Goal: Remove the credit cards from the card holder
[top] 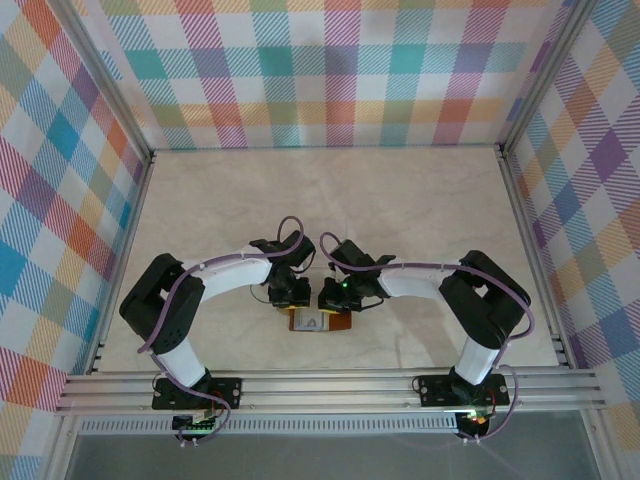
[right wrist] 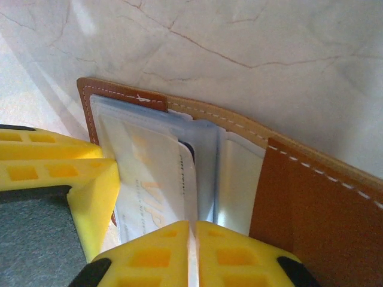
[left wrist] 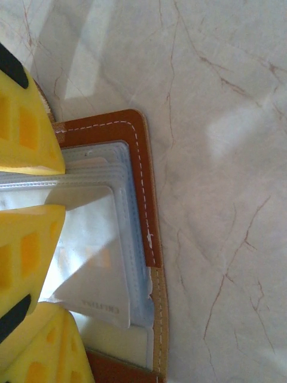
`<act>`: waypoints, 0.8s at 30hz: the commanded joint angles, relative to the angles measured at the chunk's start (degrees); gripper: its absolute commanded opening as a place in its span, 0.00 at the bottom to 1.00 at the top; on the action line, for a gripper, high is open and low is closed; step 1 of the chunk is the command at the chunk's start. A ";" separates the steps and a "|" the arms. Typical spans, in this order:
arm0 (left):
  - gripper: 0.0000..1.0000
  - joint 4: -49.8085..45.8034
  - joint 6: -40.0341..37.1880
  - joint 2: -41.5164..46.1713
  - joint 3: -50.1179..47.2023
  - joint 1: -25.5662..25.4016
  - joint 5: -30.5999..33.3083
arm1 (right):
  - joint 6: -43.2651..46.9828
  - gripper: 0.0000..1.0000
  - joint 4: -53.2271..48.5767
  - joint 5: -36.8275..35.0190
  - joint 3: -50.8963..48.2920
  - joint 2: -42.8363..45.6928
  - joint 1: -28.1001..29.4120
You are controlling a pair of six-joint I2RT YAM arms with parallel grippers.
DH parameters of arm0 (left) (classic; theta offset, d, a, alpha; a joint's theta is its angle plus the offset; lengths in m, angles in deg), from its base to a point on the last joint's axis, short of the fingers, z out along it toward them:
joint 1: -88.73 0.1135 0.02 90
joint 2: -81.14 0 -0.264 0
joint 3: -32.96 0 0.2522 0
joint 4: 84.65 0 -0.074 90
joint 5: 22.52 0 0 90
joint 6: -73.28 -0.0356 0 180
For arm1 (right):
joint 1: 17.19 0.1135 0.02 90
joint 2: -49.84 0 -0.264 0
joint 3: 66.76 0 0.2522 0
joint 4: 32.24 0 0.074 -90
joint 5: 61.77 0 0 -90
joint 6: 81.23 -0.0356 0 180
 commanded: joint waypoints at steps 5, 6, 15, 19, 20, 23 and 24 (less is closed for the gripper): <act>0.22 -0.31 -0.38 -1.62 -1.37 -0.46 -0.01 | -0.65 0.06 2.44 0.21 -1.46 1.07 0.00; 0.22 -0.29 -0.34 -1.59 -1.31 -0.41 -0.05 | -0.74 0.04 2.80 0.52 -1.46 0.76 0.00; 0.22 -0.39 -0.40 -1.71 -1.49 -0.44 -0.01 | -1.28 0.01 4.21 1.47 -1.49 -0.27 0.09; 0.22 -0.59 -0.29 -1.57 -1.58 -0.35 0.64 | -0.48 0.10 -1.35 -2.24 -0.37 0.14 0.34; 0.23 -0.92 -0.26 -1.53 -1.58 -0.47 1.06 | 0.05 0.11 -3.14 -3.38 0.22 0.17 0.44; 0.23 -1.60 -0.32 -1.45 -1.57 -0.46 2.16 | 1.30 0.12 -7.45 -6.29 1.73 0.04 0.92; 0.23 -1.74 -0.34 -1.34 -1.64 -0.47 2.37 | 1.66 0.12 -8.75 -7.22 2.18 0.05 1.01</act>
